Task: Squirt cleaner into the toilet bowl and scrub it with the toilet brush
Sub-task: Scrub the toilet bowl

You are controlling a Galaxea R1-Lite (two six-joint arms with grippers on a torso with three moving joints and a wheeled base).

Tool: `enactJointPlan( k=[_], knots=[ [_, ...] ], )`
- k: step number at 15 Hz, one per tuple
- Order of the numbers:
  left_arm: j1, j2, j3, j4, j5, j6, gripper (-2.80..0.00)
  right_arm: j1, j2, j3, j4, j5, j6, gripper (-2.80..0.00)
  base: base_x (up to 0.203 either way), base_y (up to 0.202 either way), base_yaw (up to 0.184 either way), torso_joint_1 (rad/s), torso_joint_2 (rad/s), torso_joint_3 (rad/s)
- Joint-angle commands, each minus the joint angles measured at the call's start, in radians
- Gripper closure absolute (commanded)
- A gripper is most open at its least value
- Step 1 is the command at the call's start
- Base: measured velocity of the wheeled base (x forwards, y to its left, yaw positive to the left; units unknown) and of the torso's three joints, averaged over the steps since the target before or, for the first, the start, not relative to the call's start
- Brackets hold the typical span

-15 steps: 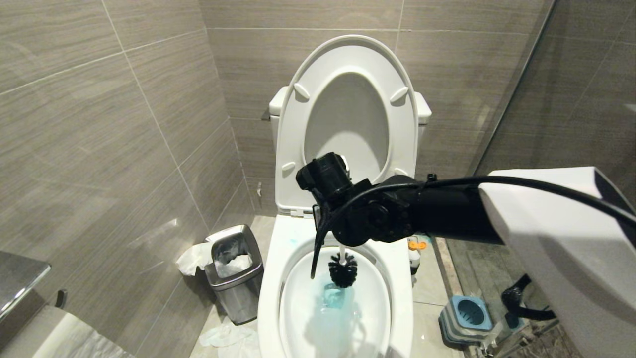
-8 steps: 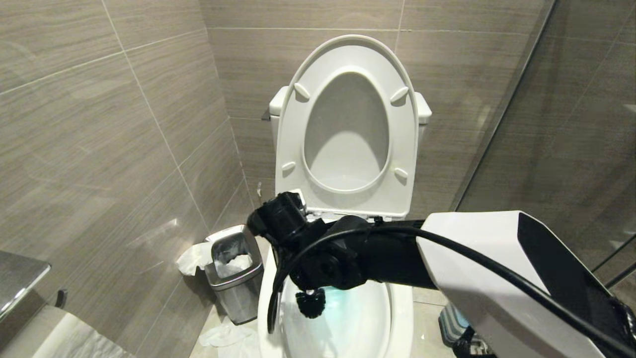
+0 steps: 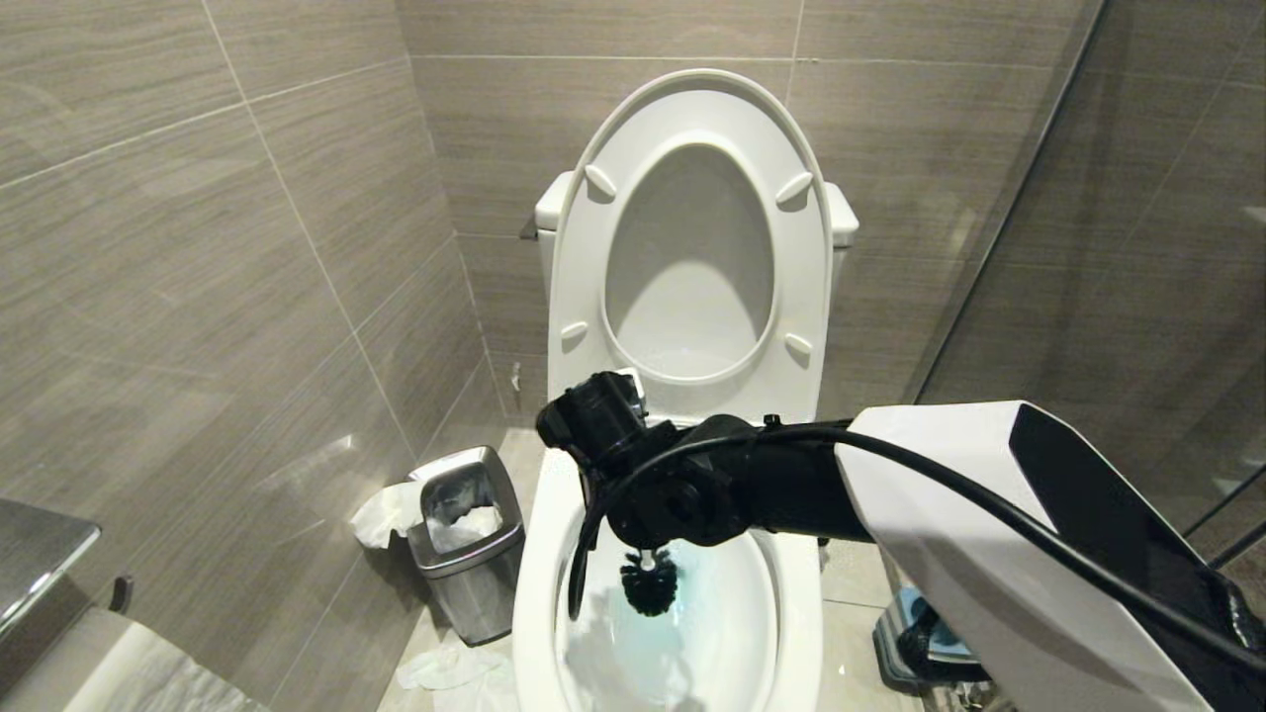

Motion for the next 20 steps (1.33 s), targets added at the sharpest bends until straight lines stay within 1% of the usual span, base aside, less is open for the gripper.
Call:
enactJointPlan(
  k=[1,3,5,7,8,11,13,15,18,20],
  knots=[
    [0.0,0.0,0.0,0.0,-0.001,-0.001,0.0,-0.026,0.047,-0.004,0.0,-0.008,0.017,0.0,0.0,0.0,0.0,0.0,0.0,0.0],
    [0.0,0.0,0.0,0.0,-0.001,0.0,0.0,-0.039,0.096,-0.005,-0.001,-0.015,0.057,0.0,0.0,0.0,0.0,0.0,0.0,0.0],
    [0.0,0.0,0.0,0.0,0.0,0.0,0.0,-0.053,0.137,-0.006,-0.003,-0.016,0.08,0.0,0.0,0.0,0.0,0.0,0.0,0.0],
    [-0.001,0.0,0.0,0.0,0.0,0.0,0.0,-0.071,0.166,-0.007,-0.069,-0.018,0.076,0.0,0.0,0.0,0.0,0.0,0.0,0.0],
    [0.0,0.0,0.0,0.001,-0.001,-0.001,0.0,-0.073,0.157,-0.007,-0.097,-0.018,0.073,0.0,0.0,0.0,0.0,0.0,0.0,0.0],
    [0.0,0.0,0.0,0.0,0.0,-0.001,0.0,-0.068,0.05,0.011,-0.094,-0.014,0.077,0.0,0.0,0.0,0.0,0.0,0.0,0.0],
    [0.0,0.0,0.0,0.0,-0.001,-0.001,0.0,-0.055,-0.054,0.031,-0.079,-0.014,0.074,0.0,0.0,0.0,0.0,0.0,0.0,0.0],
    [0.0,0.0,0.0,0.0,-0.001,-0.001,0.0,-0.048,-0.127,0.039,-0.032,-0.018,0.07,0.0,0.0,0.0,0.0,0.0,0.0,0.0],
    [0.0,0.0,0.0,0.0,0.0,0.0,0.0,-0.073,-0.108,0.046,-0.022,-0.019,0.075,0.0,0.0,0.0,0.0,0.0,0.0,0.0],
    [0.0,0.0,0.0,0.0,-0.001,-0.001,0.0,-0.09,-0.055,0.027,-0.025,-0.041,0.076,0.0,0.0,0.0,0.0,0.0,0.0,0.0]
  ],
)
